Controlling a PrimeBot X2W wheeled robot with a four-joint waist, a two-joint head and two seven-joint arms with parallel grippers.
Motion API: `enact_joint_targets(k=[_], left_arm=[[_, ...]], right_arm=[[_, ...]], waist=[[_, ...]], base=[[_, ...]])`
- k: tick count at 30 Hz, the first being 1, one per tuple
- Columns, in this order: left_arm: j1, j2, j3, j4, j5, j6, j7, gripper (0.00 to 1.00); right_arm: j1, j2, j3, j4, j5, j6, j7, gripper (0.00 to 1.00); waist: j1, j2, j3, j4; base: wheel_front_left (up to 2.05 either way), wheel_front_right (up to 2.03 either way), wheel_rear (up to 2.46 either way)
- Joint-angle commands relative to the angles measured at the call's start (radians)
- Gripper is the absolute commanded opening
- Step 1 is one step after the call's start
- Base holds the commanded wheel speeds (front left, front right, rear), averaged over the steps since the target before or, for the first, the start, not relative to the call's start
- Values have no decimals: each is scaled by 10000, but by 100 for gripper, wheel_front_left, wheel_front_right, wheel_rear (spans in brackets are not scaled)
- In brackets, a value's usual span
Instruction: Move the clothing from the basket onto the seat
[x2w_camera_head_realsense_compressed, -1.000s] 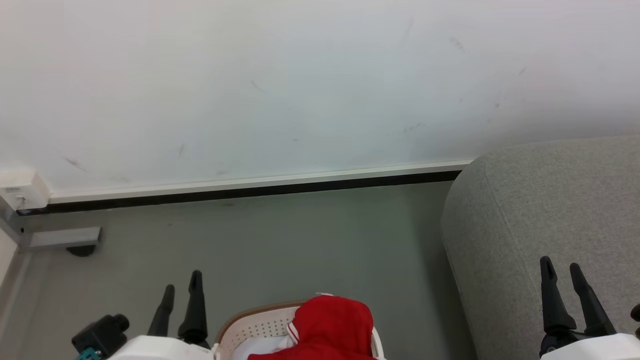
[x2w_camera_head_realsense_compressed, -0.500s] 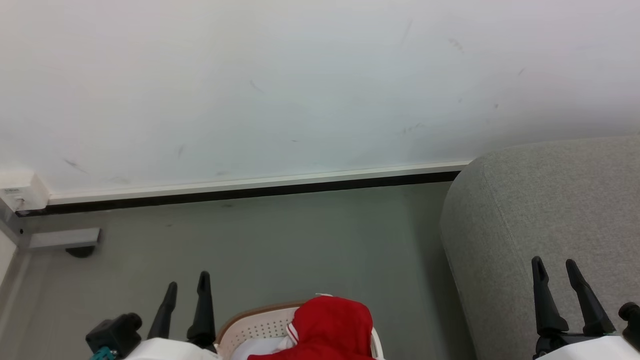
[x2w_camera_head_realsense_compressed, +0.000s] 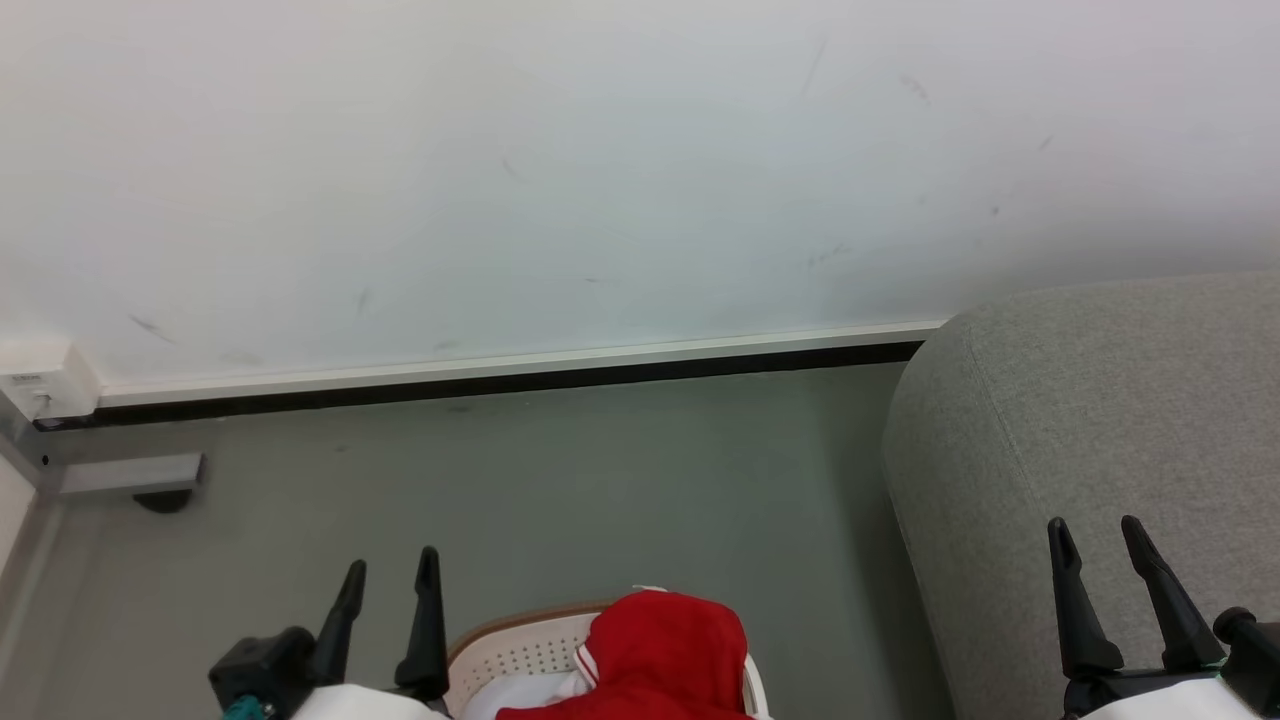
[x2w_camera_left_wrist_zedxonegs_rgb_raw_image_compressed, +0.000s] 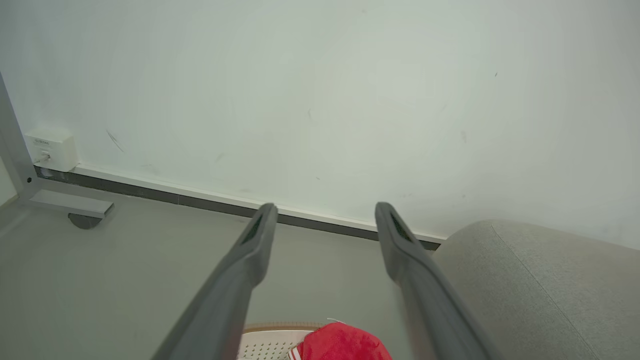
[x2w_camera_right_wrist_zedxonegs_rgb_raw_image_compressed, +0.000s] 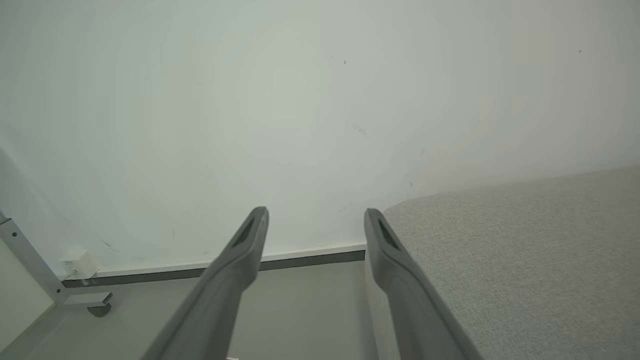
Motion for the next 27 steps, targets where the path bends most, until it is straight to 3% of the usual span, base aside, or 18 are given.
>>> enact_joint_targets(k=[1, 27], left_arm=[[69, 87, -27, 2, 322, 66, -91, 100], [173, 100, -192, 387, 2490, 337, -603, 100]], right_arm=[[11, -102, 40, -7, -242, -15, -95, 100], [70, -180, 408, 274, -1611, -19, -607, 100]], waist=[[0, -1, 0, 8], [0, -1, 51, 66]], base=[[0, 0, 0], [0, 0, 0]])
